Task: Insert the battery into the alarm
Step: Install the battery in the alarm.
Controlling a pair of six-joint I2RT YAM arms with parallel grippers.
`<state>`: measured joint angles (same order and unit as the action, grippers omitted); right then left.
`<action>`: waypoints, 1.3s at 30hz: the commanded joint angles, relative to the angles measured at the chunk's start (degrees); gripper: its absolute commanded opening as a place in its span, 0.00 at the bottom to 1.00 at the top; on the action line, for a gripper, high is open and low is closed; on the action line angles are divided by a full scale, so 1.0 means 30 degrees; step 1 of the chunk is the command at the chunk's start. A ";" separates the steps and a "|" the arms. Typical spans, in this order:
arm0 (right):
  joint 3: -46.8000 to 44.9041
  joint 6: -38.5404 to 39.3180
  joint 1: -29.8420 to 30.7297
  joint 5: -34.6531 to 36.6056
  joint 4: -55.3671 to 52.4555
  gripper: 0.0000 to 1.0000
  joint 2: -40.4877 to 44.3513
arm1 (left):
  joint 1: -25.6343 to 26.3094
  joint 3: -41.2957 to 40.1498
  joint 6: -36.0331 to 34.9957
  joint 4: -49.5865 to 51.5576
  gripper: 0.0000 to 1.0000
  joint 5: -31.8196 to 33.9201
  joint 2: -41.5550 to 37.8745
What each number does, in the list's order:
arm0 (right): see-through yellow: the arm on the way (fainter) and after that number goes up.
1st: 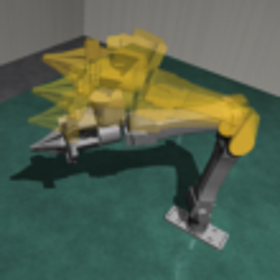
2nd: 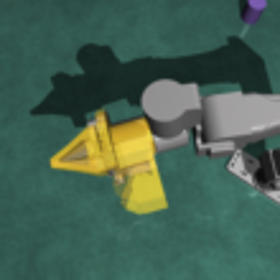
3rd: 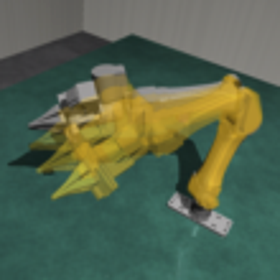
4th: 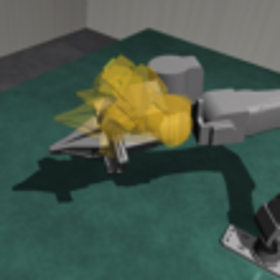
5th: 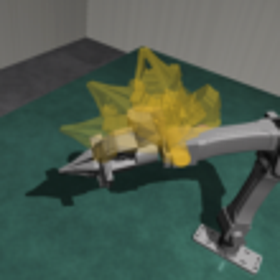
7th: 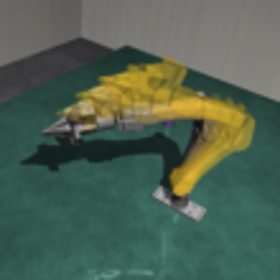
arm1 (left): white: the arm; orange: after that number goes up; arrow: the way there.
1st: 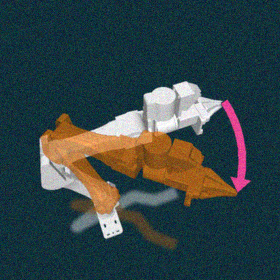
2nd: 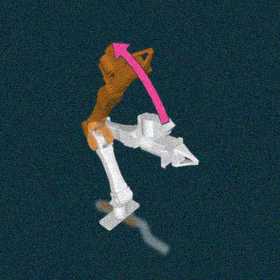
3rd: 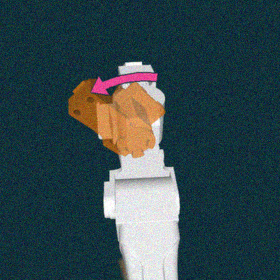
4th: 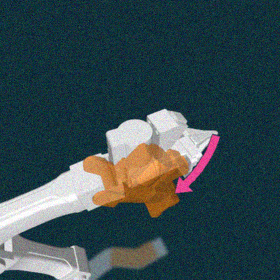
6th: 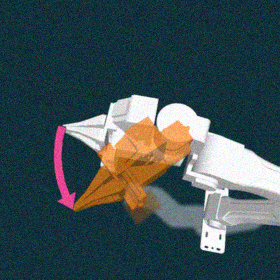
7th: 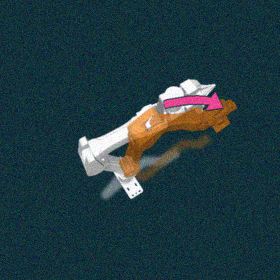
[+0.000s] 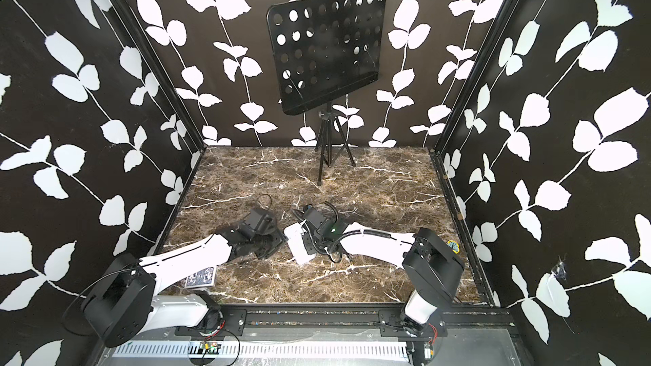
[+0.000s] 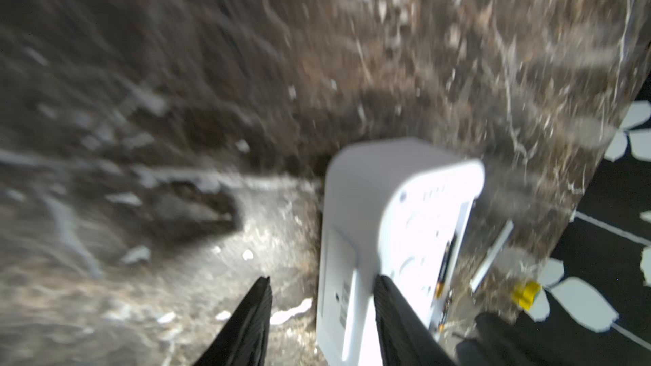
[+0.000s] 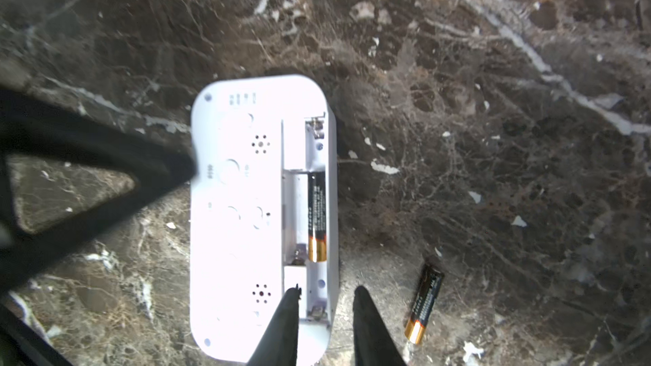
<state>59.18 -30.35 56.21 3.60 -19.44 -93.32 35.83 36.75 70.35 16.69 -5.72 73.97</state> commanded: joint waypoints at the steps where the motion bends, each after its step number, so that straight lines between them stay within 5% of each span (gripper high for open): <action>1: -0.0099 0.0441 -0.0147 0.0019 -0.0232 0.25 -0.0272 | -0.0709 0.1296 -0.1446 0.1231 0.45 0.0424 0.0469; 16: 0.0083 0.0710 -0.0247 -0.0295 -0.0085 0.19 -0.1230 | -0.1486 0.6030 -0.3667 0.1061 0.32 -0.0944 0.6401; 39: 0.2516 0.0682 -0.1245 0.0047 -0.0263 0.17 -0.2999 | -0.1486 0.5155 -0.4604 0.0664 0.30 -0.2745 0.6784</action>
<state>64.82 -28.47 52.97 2.57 -20.95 -101.41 31.05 53.19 58.06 16.45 -13.10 94.78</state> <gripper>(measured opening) 0.165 0.298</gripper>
